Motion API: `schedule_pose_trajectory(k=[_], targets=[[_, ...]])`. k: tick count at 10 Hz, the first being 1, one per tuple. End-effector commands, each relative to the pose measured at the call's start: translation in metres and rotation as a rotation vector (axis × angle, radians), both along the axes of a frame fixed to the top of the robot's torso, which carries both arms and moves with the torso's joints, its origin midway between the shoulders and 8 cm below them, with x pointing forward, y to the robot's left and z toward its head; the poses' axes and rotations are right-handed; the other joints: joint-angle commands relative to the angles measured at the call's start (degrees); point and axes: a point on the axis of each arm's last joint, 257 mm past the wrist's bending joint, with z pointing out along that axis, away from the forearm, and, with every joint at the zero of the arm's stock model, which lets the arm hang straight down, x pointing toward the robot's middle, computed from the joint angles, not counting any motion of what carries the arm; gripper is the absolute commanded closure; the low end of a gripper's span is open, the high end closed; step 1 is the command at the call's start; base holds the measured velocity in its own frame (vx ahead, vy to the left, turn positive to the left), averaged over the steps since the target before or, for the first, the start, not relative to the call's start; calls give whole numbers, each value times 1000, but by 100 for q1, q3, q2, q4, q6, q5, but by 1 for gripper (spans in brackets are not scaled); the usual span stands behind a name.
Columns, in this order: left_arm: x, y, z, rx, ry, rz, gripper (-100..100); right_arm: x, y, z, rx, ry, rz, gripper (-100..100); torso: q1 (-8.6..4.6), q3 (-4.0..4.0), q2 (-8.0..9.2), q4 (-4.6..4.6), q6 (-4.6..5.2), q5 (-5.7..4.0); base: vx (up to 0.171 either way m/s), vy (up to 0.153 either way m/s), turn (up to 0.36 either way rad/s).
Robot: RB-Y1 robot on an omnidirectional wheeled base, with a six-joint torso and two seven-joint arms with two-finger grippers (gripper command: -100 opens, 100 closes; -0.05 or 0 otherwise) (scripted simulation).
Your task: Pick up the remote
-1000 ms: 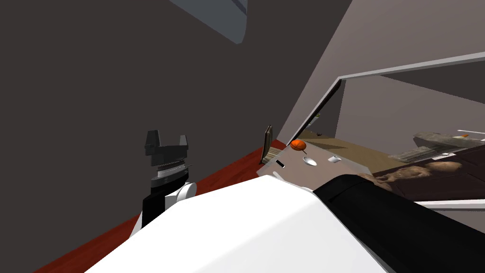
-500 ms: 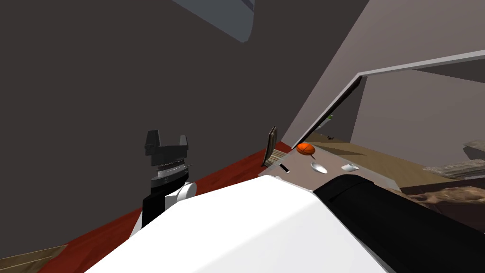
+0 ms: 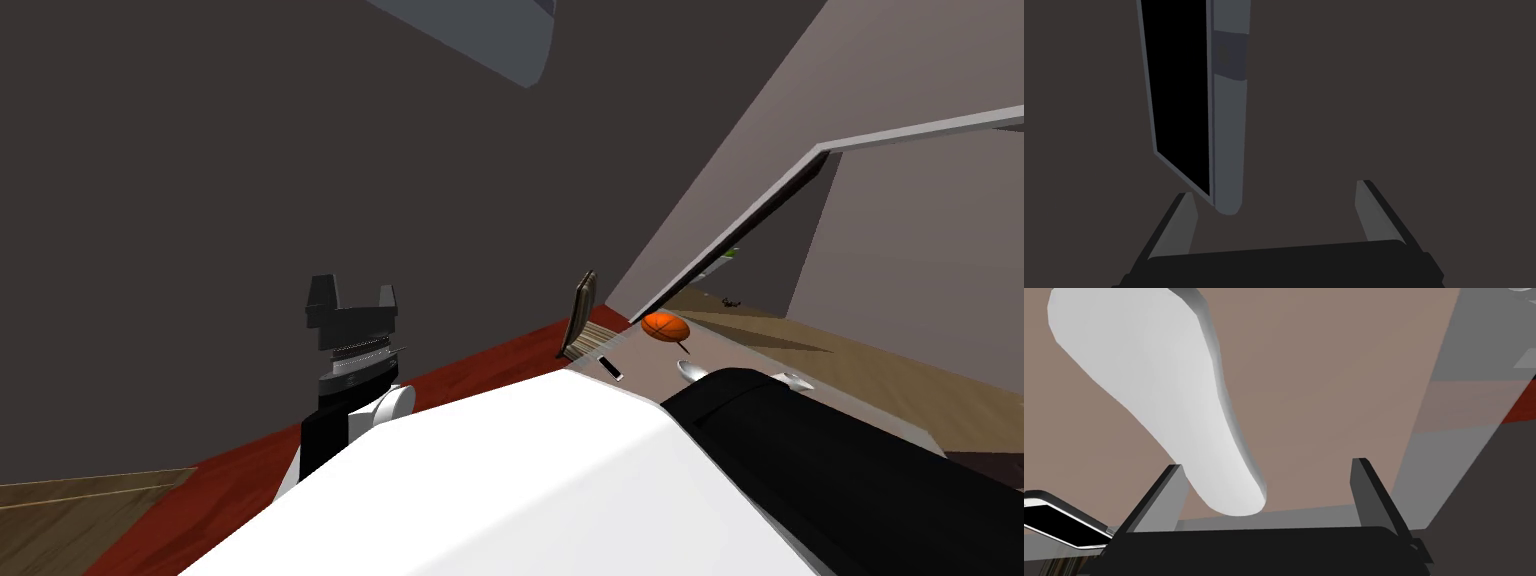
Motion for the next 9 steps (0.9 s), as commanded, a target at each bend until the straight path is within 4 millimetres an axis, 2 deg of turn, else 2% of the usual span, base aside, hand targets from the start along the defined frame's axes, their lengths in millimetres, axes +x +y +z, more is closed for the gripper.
schedule_pose_trajectory(k=[1,2,3,4,7,8,9], targets=[[0,0,0,0,0,0,0,-10,-9,1,-16,22,-2,-100,0,0,0,0,0,0,49,-50,68],[0,0,0,0,0,0,0,-21,-14,0,-30,46,0,-100,8,1,2,0,2,0,32,-24,83],[0,0,0,0,0,0,0,-41,-19,-2,-50,87,2,-100,16,3,6,1,1,2,51,-32,266],[0,0,0,0,0,0,0,-48,-20,-3,-56,103,2,-100,16,1,2,1,-2,3,52,-47,166],[0,0,0,0,0,0,0,-52,-19,-4,-59,109,-2,-100,23,7,13,2,3,3,15,-19,16],[0,0,0,0,0,0,0,-53,-19,-4,-59,111,0,0,27,9,17,3,4,4,0,0,0],[0,0,0,0,0,0,0,-52,-7,-15,-58,109,-9,-100,29,10,19,4,4,5,-14,-48,57]])
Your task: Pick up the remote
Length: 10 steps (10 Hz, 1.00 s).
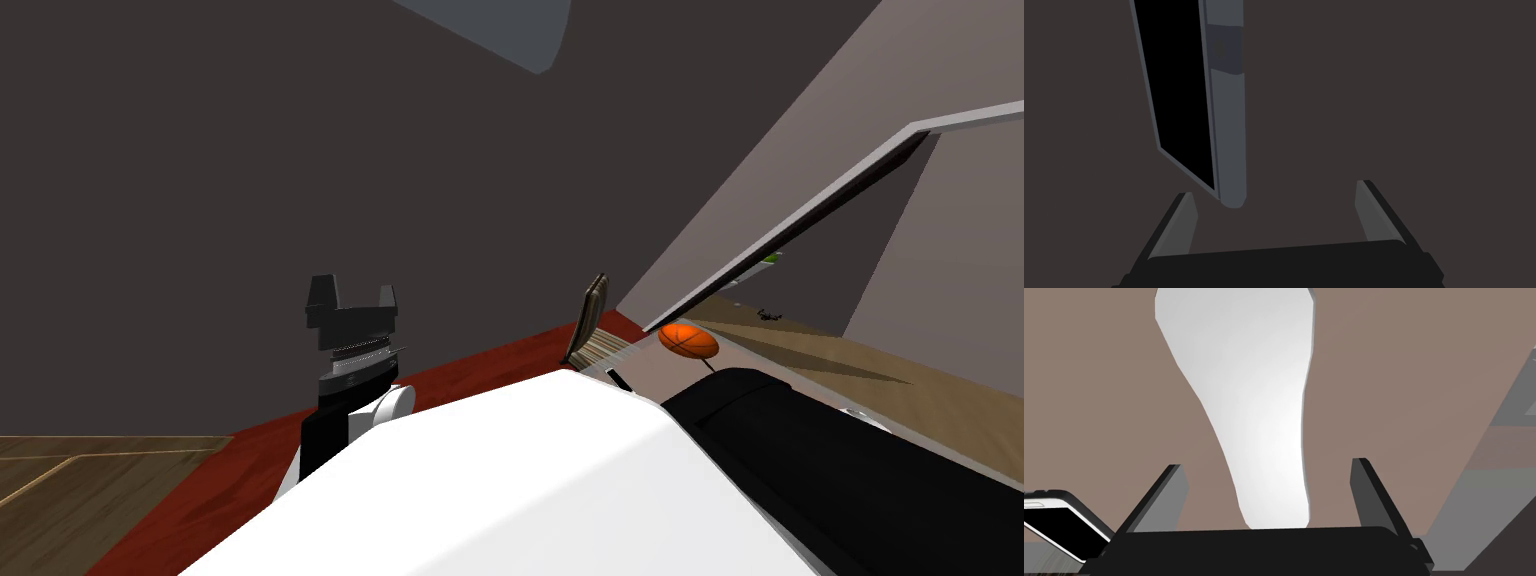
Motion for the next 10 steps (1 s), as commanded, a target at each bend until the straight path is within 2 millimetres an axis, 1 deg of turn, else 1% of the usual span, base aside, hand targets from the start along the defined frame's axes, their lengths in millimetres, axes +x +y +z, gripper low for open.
schedule_pose_trajectory(k=[1,2,3,5,6,10], targets=[[0,0,0,0,0,0,0,0,10,-7,-2,-1,-3,-100,0,0,0,0,0,0,-26,-69,62],[0,0,0,0,0,0,0,0,10,-7,-2,-1,-3,-100,-8,3,5,1,2,-2,-17,-42,12],[0,0,0,0,0,0,0,0,19,-14,-2,-2,-9,-100,-2,3,5,1,3,0,-21,-43,42],[0,0,0,0,0,0,0,0,18,-13,0,-1,-3,-100,1,3,4,1,3,1,-9,-25,14],[0,0,0,0,0,0,0,0,18,-13,-1,-1,-6,100,8,1,1,0,2,2,0,0,0],[0,0,0,0,0,0,0,0,19,-13,0,-2,-6,100,11,-1,-2,-1,3,3,0,0,0]])
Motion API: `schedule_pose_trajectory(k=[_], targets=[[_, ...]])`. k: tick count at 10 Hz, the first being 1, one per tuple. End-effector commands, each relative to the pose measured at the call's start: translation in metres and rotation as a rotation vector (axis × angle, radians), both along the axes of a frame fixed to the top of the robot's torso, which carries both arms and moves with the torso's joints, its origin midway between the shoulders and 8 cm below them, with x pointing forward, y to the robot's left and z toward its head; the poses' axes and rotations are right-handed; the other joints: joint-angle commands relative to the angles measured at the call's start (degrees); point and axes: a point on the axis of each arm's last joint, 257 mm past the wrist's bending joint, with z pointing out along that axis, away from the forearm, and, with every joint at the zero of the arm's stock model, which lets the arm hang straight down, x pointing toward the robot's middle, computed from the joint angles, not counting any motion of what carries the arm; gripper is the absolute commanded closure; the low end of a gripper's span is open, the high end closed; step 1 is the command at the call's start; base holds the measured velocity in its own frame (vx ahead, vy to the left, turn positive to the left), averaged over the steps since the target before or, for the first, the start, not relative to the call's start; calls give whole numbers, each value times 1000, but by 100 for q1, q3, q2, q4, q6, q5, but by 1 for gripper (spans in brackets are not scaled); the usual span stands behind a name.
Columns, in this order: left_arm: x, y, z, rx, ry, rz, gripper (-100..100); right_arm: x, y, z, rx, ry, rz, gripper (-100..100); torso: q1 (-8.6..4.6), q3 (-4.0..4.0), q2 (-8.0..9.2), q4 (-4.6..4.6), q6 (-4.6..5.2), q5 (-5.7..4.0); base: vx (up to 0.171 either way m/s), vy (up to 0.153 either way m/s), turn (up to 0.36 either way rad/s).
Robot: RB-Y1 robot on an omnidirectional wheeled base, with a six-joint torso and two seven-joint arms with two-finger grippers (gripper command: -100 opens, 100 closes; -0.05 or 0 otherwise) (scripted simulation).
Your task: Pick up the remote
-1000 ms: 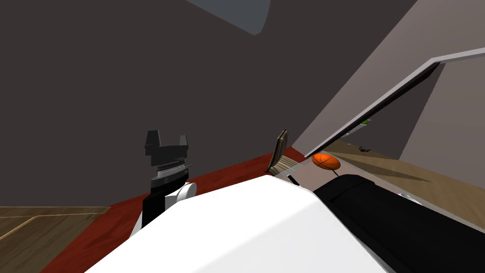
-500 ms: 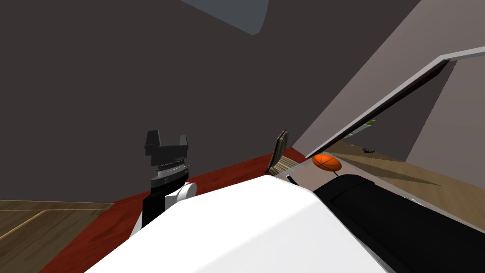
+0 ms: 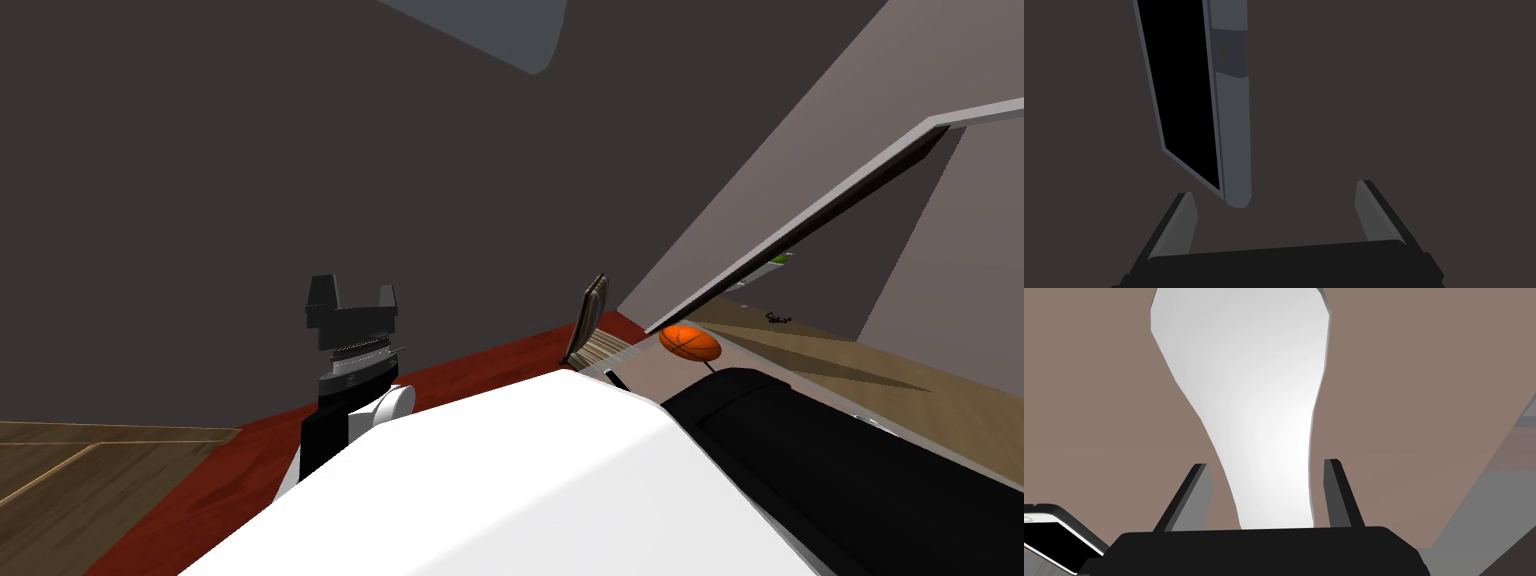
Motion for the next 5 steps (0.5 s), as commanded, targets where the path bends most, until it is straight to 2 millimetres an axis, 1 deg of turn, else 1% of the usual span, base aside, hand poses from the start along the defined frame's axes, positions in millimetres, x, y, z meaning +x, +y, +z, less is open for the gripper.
schedule_pose_trajectory(k=[1,2,3,4,5], targets=[[0,0,0,0,0,0,0,0,0,0,0,0,0,0,0,0,0,0,0,0,0,0,0],[0,0,0,0,0,0,0,-1,-15,11,-2,1,7,100,0,0,0,0,0,0,33,62,-68],[0,0,0,0,0,0,0,-2,-21,17,-2,2,12,100,18,-5,-8,-2,4,8,43,90,-104],[0,0,0,0,0,0,0,-2,-17,13,-4,3,14,100,33,-7,-12,-4,6,8,15,39,-25],[0,0,0,0,0,0,0,-2,-17,14,-2,3,12,0,21,-5,-8,-2,3,5,2,8,2]])
